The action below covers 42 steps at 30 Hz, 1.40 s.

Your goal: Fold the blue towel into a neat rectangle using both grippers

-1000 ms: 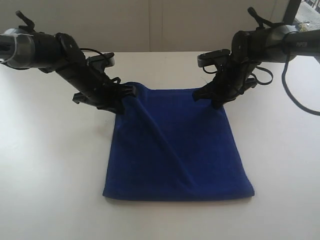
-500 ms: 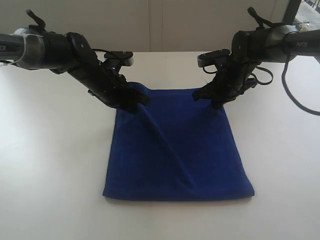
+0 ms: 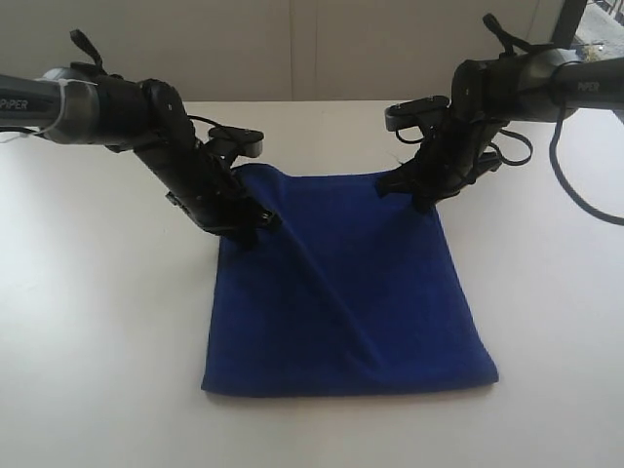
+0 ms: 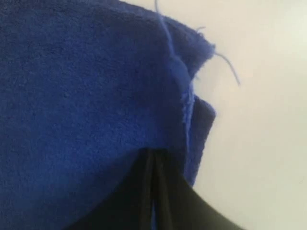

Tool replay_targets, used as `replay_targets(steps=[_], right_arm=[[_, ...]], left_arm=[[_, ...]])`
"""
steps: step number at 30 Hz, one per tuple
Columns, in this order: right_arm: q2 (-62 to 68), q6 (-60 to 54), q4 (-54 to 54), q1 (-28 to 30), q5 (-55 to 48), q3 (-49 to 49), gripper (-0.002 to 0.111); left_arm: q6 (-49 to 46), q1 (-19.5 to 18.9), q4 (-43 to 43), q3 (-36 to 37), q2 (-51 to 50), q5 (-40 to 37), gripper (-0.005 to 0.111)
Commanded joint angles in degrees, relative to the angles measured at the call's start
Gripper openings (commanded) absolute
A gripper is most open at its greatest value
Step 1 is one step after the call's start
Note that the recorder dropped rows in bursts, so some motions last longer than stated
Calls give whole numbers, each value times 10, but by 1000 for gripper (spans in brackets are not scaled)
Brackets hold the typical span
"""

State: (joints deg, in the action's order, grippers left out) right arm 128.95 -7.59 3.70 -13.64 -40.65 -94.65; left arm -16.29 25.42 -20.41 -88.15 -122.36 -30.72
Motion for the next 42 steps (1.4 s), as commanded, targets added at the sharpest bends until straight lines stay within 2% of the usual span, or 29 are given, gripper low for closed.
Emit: replay_targets(steps=[1,12,21,25,31,37,42], right_arm=[[8,5,-7,6,-17,0,0],[8,15,-8,6,-17,0,0],[8,16,-8,6,-14,0,0],[8,16,-7,6,-7,0,0],[7,16,-7,6,-3,0,0],[-9,16,-5,6,9,0,0],[-3,16,-3,6,10,0,0]], left_arm=[[61,-1,87,1,4,-49,0],[76,-1,131,1,4,-85,0],[76,-1,133,1,15,-92,0],[75,-1,135,1,45,-58,0],[75,-1,133,1,75,37,0],[88,-1,67,1,46,131,0],[88,-1,29,1,7,149,0]])
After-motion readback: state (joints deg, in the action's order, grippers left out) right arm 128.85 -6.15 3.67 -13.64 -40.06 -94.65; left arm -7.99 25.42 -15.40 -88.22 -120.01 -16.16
